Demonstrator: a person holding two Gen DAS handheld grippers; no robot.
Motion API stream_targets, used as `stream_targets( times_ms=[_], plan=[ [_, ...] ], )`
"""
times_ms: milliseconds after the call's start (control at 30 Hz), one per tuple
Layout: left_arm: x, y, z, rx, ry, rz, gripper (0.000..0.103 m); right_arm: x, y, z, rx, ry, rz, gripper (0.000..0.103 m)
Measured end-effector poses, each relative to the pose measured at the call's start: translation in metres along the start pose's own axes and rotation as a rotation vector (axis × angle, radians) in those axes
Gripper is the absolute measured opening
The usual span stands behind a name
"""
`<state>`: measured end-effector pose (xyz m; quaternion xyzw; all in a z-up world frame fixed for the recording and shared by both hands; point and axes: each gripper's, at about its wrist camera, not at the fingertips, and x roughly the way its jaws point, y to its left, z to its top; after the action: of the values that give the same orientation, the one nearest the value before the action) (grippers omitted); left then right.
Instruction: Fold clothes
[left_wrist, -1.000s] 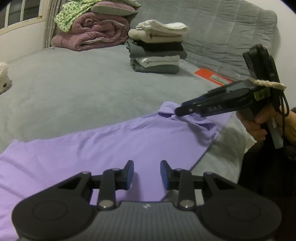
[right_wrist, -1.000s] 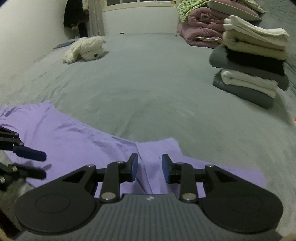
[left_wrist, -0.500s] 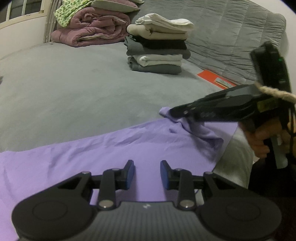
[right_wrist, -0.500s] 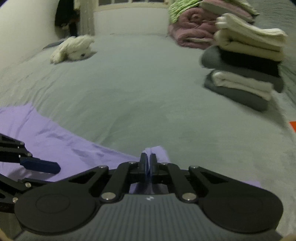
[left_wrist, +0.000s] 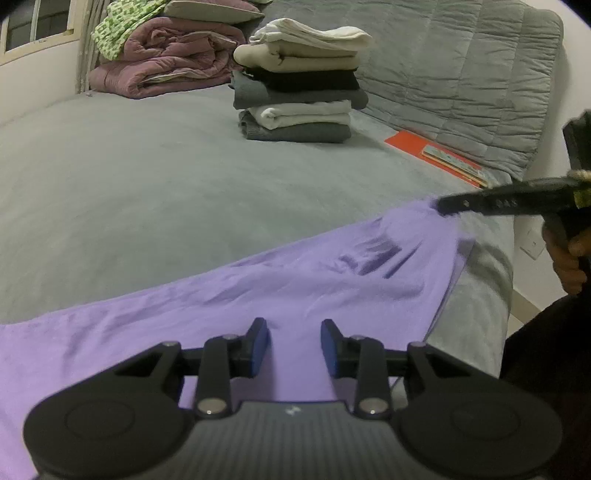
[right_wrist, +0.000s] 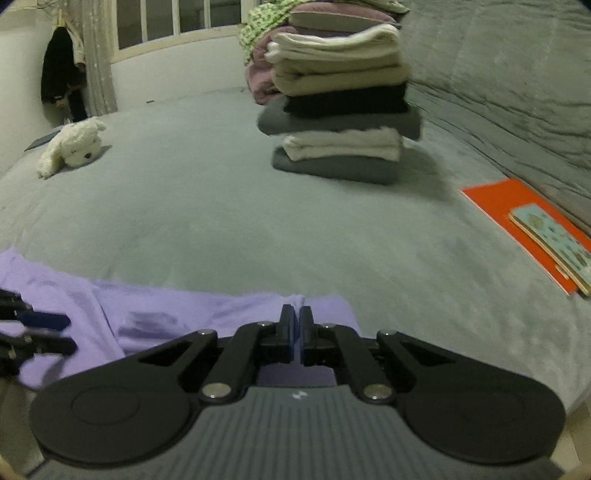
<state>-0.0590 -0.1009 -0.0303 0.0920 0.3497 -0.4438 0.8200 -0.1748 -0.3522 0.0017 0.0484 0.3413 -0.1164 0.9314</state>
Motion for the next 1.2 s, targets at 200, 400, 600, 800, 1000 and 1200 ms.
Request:
stream_targets(
  times_ms=[200,400,600,800,1000,1200],
  plan=[
    [0.000,0.001,-0.002,0.007,0.001,-0.003,0.033,0.000,-0.009,-0.024,-0.042,0.103,-0.005,0.002],
    [-0.001,0.000,-0.001,0.007,-0.001,-0.004,0.034,-0.006,-0.011,-0.023,-0.062,0.074,0.000,0.028],
    [-0.003,0.000,-0.003,0.006,-0.005,-0.005,0.034,0.005,-0.008,-0.008,-0.058,0.013,0.058,0.034],
    [-0.006,0.003,-0.003,0.001,-0.014,-0.004,0.034,0.032,0.006,0.001,-0.134,0.022,0.069,0.028],
    [-0.011,0.003,0.000,-0.007,-0.039,-0.003,0.034,0.028,0.007,-0.004,-0.173,-0.049,-0.001,0.000],
    [-0.010,0.003,-0.001,-0.013,-0.043,-0.011,0.034,0.030,-0.002,0.000,-0.140,-0.080,-0.061,0.000]
  ],
)
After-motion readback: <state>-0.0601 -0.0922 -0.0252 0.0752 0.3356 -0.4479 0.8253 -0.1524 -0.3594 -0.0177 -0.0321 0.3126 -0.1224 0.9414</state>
